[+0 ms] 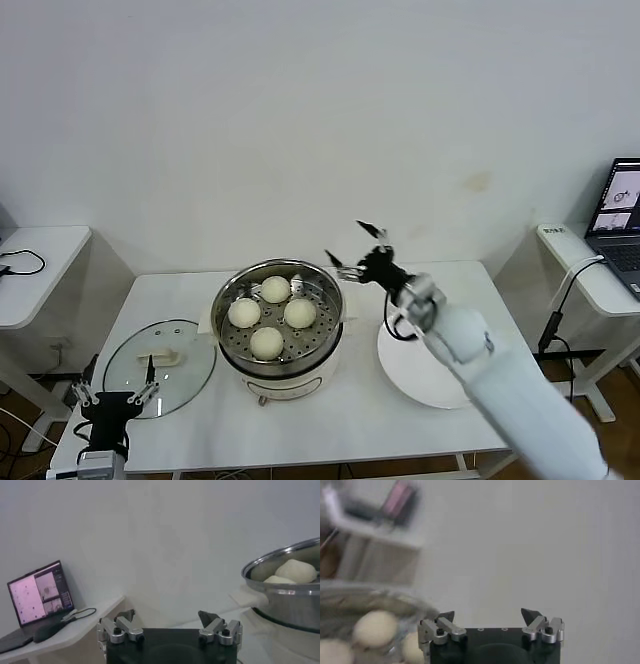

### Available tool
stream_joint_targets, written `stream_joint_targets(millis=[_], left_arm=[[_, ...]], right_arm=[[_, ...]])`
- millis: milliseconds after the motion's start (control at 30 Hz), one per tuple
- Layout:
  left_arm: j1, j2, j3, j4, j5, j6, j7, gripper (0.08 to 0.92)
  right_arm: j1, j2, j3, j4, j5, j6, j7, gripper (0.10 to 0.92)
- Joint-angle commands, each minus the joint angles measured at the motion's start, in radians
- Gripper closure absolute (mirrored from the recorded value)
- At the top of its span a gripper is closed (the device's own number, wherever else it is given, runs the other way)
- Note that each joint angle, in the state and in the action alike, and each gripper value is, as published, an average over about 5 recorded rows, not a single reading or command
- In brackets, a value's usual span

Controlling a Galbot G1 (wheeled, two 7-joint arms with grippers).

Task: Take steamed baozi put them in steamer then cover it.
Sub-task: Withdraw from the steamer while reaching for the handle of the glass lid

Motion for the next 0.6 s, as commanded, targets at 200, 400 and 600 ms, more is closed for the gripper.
stream_joint_targets(millis=[200,400,600], left_arm=[[-0.054,0.167,-0.080,0.256,0.763,-0.061,0.053,0.177],[-0.091,0.246,-0.050,0.437,1.020,-0.106,0.020,0.177],[-0.140,0.268,0.009,0.512,1.112,-0.127,-0.008,0.177]], right_arm=[[-0.740,0.263,0.794,0.123,-0.047,0.194,-0.061,0.203],[-0.793,0.309,0.856,0.130,-0.049,0.201,-0.053,0.202],[-0.811,0.335,0.879,0.148,-0.052,0.199,-0.047,0.203]])
